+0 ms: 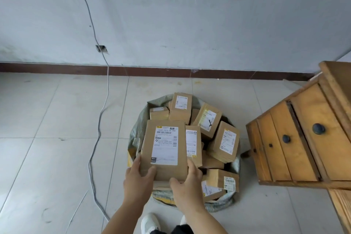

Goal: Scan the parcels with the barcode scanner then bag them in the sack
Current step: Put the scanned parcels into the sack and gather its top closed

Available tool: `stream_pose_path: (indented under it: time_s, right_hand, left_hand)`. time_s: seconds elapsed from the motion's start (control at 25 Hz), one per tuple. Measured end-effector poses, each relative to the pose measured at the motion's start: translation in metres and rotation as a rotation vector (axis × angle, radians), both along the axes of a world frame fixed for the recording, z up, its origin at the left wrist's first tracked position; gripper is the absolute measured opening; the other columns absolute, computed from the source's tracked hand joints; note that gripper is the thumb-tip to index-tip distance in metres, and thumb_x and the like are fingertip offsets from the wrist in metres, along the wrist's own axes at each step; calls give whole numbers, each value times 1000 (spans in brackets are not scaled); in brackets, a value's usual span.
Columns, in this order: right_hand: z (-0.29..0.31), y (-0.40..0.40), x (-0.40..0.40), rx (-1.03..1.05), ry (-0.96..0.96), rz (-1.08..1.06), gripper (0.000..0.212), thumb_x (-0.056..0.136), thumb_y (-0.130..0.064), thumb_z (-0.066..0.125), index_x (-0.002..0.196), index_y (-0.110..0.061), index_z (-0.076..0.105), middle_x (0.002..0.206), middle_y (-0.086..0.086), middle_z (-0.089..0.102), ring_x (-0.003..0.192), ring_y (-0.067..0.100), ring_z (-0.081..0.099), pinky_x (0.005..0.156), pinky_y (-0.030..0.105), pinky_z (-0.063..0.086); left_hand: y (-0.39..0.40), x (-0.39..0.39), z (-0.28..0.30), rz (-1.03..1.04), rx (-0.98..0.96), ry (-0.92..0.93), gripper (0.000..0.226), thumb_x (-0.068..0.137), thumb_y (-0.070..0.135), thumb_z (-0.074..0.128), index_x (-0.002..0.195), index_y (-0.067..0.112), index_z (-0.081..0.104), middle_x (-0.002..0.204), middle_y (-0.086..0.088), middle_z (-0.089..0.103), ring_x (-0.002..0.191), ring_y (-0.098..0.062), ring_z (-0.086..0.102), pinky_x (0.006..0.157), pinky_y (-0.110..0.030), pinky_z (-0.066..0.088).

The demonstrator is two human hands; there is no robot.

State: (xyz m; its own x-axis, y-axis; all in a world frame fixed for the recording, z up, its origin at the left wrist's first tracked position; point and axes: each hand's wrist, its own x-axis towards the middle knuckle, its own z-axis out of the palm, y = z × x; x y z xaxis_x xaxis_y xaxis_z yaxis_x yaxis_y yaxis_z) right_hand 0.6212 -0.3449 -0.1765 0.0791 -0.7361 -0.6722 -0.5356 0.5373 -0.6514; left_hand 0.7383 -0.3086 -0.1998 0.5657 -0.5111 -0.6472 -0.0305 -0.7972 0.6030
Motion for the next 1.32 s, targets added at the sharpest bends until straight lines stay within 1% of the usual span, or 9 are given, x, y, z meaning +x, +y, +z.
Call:
stream_pose_path:
  time_s: [0.2, 0.32, 0.48, 0.64, 0.76, 0.84, 1.0, 1.12, 1.32]
  right_hand:
    - [-34, -37, -64, -66, 82, -208, 62, 88, -9, 56, 142, -29, 33, 138, 0, 32, 111, 17, 49, 87, 31, 48]
    - [-59, -70, -111, -113, 148, -336, 61, 88, -5, 55, 141, -29, 36, 138, 2, 34, 114, 23, 49, 84, 32, 51]
    - [-116, -121, -147, -139, 176, -375, 60, 88, -1, 53, 139, -30, 39, 133, 3, 38, 110, 22, 51, 88, 38, 51]
    - [-178, -160, -153, -121, 159, -357, 59, 92, -3, 49, 143, -28, 35, 140, 3, 34, 116, 21, 46, 92, 35, 46]
    - [-218, -171, -157, -107, 144, -318, 61, 93, 0, 47, 146, -26, 33, 145, 3, 30, 122, 21, 43, 91, 28, 42]
    - [-241, -171, -162, -67, 147, -269, 64, 92, 1, 46, 148, -27, 30, 148, 1, 30, 128, 22, 41, 97, 29, 41]
    - [-264, -168, -170, -16, 111, -206, 68, 93, -4, 45, 150, -31, 22, 151, -2, 33, 130, 22, 43, 101, 35, 42]
    - [-261, -166, -174, 35, 54, -203, 69, 93, -10, 46, 151, -35, 17, 152, -4, 34, 133, 22, 42, 101, 36, 41]
    - [-243, -154, -191, 51, 0, -307, 63, 94, -13, 42, 150, -32, 23, 152, -3, 37, 118, 17, 50, 85, 25, 43]
  left_hand:
    - [-44, -58, -24, -130, -57, 75, 68, 89, 29, 64, 148, 26, 30, 137, 0, 47, 123, -19, 49, 104, -41, 43]
    - [-89, -107, -49, -273, -90, 95, 67, 92, 29, 60, 150, 28, 24, 140, 4, 42, 113, -12, 49, 95, -29, 44]
    - [-144, -144, -100, -403, -92, 67, 63, 96, 26, 53, 151, 22, 21, 140, 2, 39, 119, -16, 48, 98, -28, 40]
    - [-182, -152, -162, -525, -17, -83, 56, 95, 29, 52, 145, 16, 28, 136, -3, 44, 125, -24, 41, 104, -38, 39]
    - [-197, -153, -200, -719, 94, -249, 61, 96, 30, 48, 149, 14, 21, 138, -5, 43, 130, -27, 32, 106, -38, 32]
    - [-196, -156, -217, -815, 147, -320, 64, 97, 27, 46, 150, 14, 15, 140, -5, 41, 131, -28, 31, 106, -37, 32]
    - [-189, -164, -230, -841, 152, -376, 74, 97, 30, 48, 153, 15, 4, 149, -4, 26, 134, -27, 26, 107, -38, 33]
    - [-188, -166, -226, -854, 139, -374, 74, 95, 27, 50, 153, 18, 5, 151, -7, 18, 135, -29, 25, 108, -38, 31]
    - [-176, -174, -200, -740, 31, -288, 66, 93, 26, 54, 150, 25, 20, 143, -7, 28, 131, -28, 29, 108, -39, 30]
